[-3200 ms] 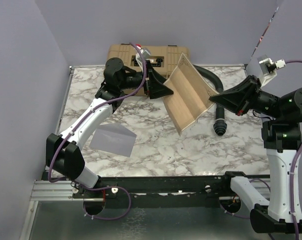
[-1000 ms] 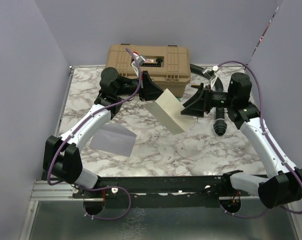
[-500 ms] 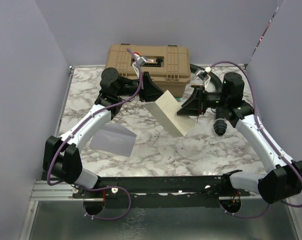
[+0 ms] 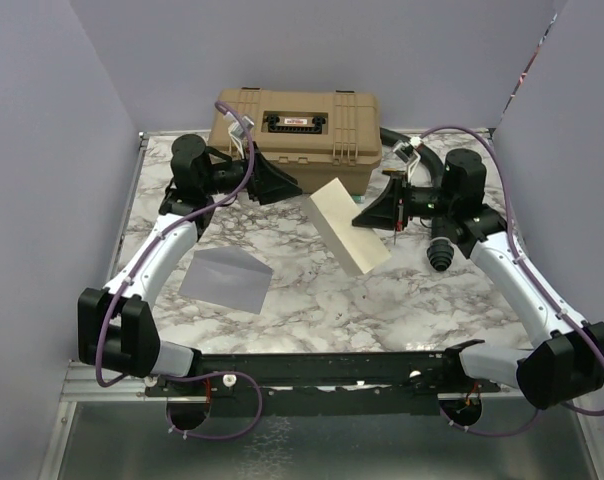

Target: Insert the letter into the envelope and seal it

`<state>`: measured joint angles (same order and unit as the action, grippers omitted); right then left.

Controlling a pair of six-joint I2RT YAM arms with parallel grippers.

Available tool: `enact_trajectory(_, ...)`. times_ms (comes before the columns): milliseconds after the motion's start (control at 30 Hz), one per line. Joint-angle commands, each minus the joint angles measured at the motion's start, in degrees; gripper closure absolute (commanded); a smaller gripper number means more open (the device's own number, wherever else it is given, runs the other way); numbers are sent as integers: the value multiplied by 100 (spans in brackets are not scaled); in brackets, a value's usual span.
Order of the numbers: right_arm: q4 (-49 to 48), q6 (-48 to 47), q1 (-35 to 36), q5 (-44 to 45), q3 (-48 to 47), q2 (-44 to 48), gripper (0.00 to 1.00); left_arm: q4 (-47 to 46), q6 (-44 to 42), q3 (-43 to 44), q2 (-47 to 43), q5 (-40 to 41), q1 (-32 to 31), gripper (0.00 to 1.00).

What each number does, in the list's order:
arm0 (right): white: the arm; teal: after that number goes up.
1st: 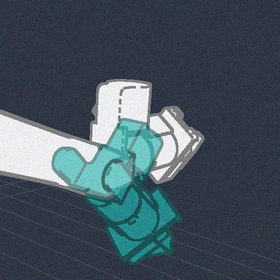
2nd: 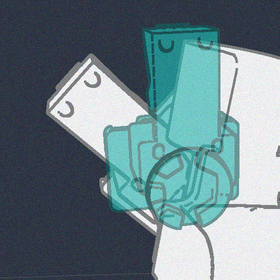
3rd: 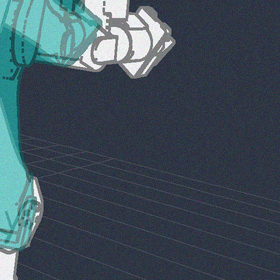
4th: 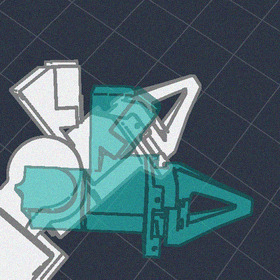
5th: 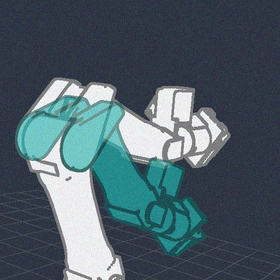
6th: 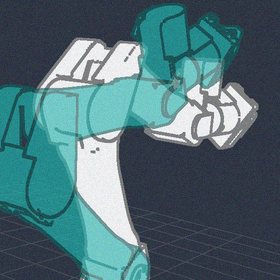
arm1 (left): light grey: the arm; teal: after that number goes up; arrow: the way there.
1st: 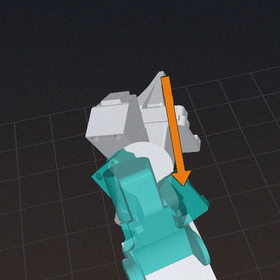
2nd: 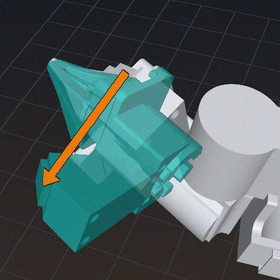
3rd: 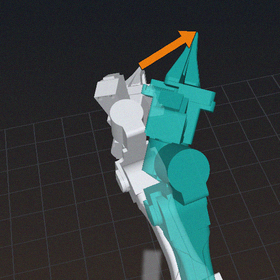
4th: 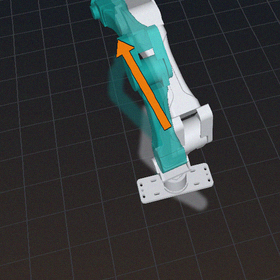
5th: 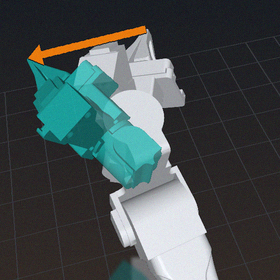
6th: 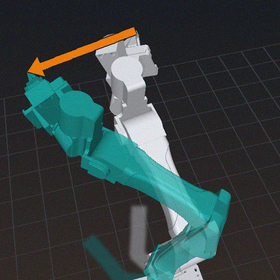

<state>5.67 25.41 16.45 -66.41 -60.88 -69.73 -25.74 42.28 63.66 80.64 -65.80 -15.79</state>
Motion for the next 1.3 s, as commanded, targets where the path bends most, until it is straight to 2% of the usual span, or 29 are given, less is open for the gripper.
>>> enact_trajectory(0, 632, -227, 16, 1140, -143, 99, 99, 3127, -2468, 403, -297, 1461, 268, 27)
enact_trajectory(33, 813, -276, 19, 1472, -216, 93, 99, 3416, -2640, 494, -296, 2028, 275, 19)
enact_trajectory(100, 1180, -366, 18, 2255, -346, 83, 99, 3546, -2597, 600, -274, 2761, 301, 14)
enact_trajectory(167, 1330, -311, 18, 3032, -437, 98, 99, 3557, -2370, 681, -237, 3164, 298, 10)
enact_trajectory(267, 1051, 129, 18, 3654, -391, 163, 99, 3468, -1786, 759, -229, 3473, 283, 3)
enact_trajectory(367, 372, 1136, 23, 3975, -137, 227, 99, 2987, -993, 662, -287, 3276, 58, 1)
enact_trajectory(500, -919, 2367, 45, 3534, 328, 270, 99, 1733, 313, 132, -560, 3439, -495, 1)
enact_trajectory(567, -1335, 2690, 79, 3400, 473, 302, 99, 873, 1032, -224, -649, 3532, -765, 1)
enact_trajectory(600, -1400, 2768, 92, 3368, 482, 299, 99, 592, 1303, -350, -662, 3575, -877, 4)
enact_trajectory(700, -1493, 2862, 101, 3047, 439, 231, 99, 241, 1628, -450, -604, 3620, -1154, 26)
enact_trajectory(767, -1908, 3130, 104, 2576, 560, 216, 99, 173, 1676, -451, -550, 3649, -1287, 42)
enact_trajectory(833, -2389, 3477, 102, 2201, 709, 242, 99, 105, 1762, -479, -497, 3682, -1390, 52)
enact_trajectory(900, -2487, 3543, 98, 2025, 722, 295, 99, -4, 1854, -549, -467, 3749, -1465, 53)
enact_trajectory(1067, -1894, 3262, 104, 1984, 499, 381, 99, -412, 1986, -712, -357, 3745, -1673, 53)
enact_trajectory(1267, -2084, 3461, 102, 1933, 459, 467, 99, -441, 2131, -786, -204, 3710, -1762, 52)
